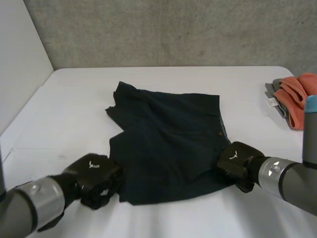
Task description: Fold the laundry.
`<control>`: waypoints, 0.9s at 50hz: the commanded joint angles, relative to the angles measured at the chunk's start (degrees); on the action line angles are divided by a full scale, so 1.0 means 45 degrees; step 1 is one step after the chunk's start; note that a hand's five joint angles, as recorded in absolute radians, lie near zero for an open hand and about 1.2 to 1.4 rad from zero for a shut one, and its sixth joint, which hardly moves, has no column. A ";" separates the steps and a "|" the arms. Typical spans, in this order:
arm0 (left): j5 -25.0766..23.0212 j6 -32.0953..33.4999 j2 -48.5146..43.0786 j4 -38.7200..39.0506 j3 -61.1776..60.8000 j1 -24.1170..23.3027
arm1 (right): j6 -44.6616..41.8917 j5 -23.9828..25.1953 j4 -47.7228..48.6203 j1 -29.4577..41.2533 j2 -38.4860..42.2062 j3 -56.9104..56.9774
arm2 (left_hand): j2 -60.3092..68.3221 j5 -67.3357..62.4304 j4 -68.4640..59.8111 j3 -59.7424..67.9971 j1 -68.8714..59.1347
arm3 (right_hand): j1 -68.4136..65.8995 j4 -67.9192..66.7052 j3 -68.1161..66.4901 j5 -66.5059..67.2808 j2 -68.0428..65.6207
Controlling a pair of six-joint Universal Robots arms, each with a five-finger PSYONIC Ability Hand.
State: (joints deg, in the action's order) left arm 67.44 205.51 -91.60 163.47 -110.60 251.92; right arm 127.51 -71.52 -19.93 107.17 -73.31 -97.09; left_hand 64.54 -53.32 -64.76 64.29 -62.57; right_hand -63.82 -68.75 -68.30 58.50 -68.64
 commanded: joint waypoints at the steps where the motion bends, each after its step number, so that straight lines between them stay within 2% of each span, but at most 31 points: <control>1: 0.0170 0.0171 -0.0347 0.2029 -0.0148 0.0598 | 0.1682 0.0600 0.0951 0.0033 0.0432 0.0579 | -0.7663 0.7391 0.7711 -0.7608 0.7225 | -0.3595 -0.2500 -0.2601 0.2555 -0.2524; 5: 0.0053 -0.0902 -0.1226 0.3046 0.0144 0.0736 | 0.2972 0.0580 0.1459 0.0131 0.0706 0.0755 | -0.7477 0.7206 0.7526 -0.7422 0.7040 | -0.3595 -0.2500 -0.2601 0.2555 -0.2524; 10: -0.0200 -0.2153 -0.2281 0.3145 0.0593 0.0697 | 0.3404 0.0561 0.1967 0.0131 0.0784 0.0677 | -0.6618 0.6347 0.6667 -0.6563 0.6181 | -0.3595 -0.2500 -0.2601 0.2555 -0.2524; 18: -0.0104 -0.2057 -0.3824 0.3613 0.1238 0.0423 | 0.3404 0.0561 0.2319 0.0092 0.0804 0.0423 | -0.5533 0.5262 0.5582 -0.5478 0.5095 | -0.3595 -0.2500 -0.2601 0.2555 -0.2524; 22: 0.0150 -0.1881 -0.4449 0.4121 0.1570 0.0326 | 0.3482 0.0561 0.2436 0.0111 0.0823 0.0384 | -0.3406 0.3135 0.3455 -0.3351 0.2969 | -0.3595 -0.2500 -0.2601 0.2555 -0.2524; 24: 0.0365 -0.1900 -0.4645 0.4356 0.1688 0.0228 | 0.3540 0.0561 0.2514 0.0150 0.0823 0.0345 | -0.1130 0.0859 0.1179 -0.1075 0.0693 | -0.3595 -0.2500 -0.2601 0.2555 -0.2524; 29: 0.0483 -0.1998 -0.4724 0.4415 0.1630 -0.0259 | 0.3619 0.0503 0.2593 0.0170 0.0804 0.0326 | 0.2050 -0.2321 -0.2001 0.2105 -0.2487 | -0.3595 -0.2500 -0.2601 0.2555 -0.2524; 30: 0.0541 -0.1998 -0.4724 0.4357 0.1571 -0.0454 | 0.3638 0.0464 0.2593 0.0170 0.0765 0.0326 | 0.3421 -0.3692 -0.3372 0.3476 -0.3859 | -0.3595 -0.2500 -0.2601 0.2555 -0.2524; 35: 0.0580 -0.2018 -0.4334 0.4025 0.1239 -0.0534 | 0.3599 0.0385 0.2534 0.0111 0.0589 0.0364 | 0.3435 -0.3706 -0.3386 0.3490 -0.3873 | -0.3595 -0.2500 -0.2601 0.2555 -0.2524; 41: 0.0541 -0.1901 -0.2812 0.3654 0.0790 -0.0163 | 0.3599 0.0385 0.2514 0.0131 0.0374 0.0287 | 0.3435 -0.3706 -0.3386 0.3490 -0.3873 | -0.3595 -0.2500 -0.2601 0.2555 -0.2524; 42: 0.0541 -0.1900 -0.2384 0.3537 0.0654 -0.0027 | 0.3618 0.0385 0.2515 0.0150 0.0355 0.0286 | -0.1446 0.1175 0.1494 -0.1391 0.1008 | -0.3595 -0.2500 -0.2601 0.2555 -0.2524; 43: 0.0541 -0.1900 -0.2225 0.3497 0.0595 0.0032 | 0.3619 0.0385 0.2515 0.0150 0.0335 0.0286 | -0.3160 0.2889 0.3209 -0.3105 0.2722 | -0.3595 -0.2500 -0.2601 0.2555 -0.2524; 45: 0.0541 -0.1881 -0.1932 0.3458 0.0458 0.0149 | 0.3619 0.0385 0.2515 0.0150 0.0335 0.0286 | -0.3998 0.3727 0.4047 -0.3943 0.3561 | -0.3595 -0.2500 -0.2601 0.2555 -0.2524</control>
State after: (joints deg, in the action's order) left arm 70.00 196.80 -106.23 180.41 -106.53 250.57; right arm 143.71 -69.80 -8.59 107.73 -71.35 -95.69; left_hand 68.21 -57.26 -68.65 68.09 -66.17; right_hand -63.82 -68.75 -68.58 58.52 -68.64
